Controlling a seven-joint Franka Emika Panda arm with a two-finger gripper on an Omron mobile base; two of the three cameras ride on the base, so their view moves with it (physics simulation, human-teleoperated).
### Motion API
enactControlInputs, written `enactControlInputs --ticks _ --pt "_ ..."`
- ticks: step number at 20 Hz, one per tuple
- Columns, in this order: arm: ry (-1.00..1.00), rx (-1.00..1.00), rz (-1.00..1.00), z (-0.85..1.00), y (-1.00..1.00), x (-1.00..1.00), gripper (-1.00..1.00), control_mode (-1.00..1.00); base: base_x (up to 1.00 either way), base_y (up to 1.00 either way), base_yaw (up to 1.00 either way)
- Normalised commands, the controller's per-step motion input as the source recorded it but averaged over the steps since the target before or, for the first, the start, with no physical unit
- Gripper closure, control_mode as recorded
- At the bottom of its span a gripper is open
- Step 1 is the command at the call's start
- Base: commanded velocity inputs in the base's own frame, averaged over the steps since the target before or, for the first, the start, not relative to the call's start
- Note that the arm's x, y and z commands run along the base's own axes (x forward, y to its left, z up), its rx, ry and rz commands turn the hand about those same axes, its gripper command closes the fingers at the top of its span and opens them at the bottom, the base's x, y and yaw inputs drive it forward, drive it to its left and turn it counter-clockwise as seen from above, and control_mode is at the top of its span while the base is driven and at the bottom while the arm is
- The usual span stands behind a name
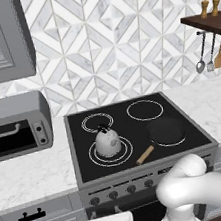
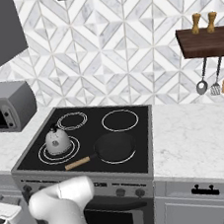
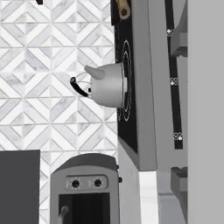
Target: Pick the kettle from the counter and place it on a stove burner. Then turn the burner on.
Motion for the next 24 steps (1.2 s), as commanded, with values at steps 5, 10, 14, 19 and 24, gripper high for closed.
enactControlInputs --ticks 5,10,14,19,24 --pt "-0.08 0.00 0.00 -0.30 0.00 0.17 -1.00 -1.00 0.00 0.00 0.00" --pt "-0.04 0.00 0.00 -0.20 0.05 0.27 -1.00 -1.00 0.00 0.00 0.00" --pt "-0.04 0.00 0.00 -0.26 0.06 0.22 -1.00 -1.00 0.00 0.00 0.00" --pt "-0.02 0.00 0.00 -0.30 0.09 0.18 -1.00 -1.00 0.00 0.00 0.00" --pt "0.00 0.00 0.00 -0.23 0.04 0.19 -1.00 -1.00 0.00 0.00 0.00"
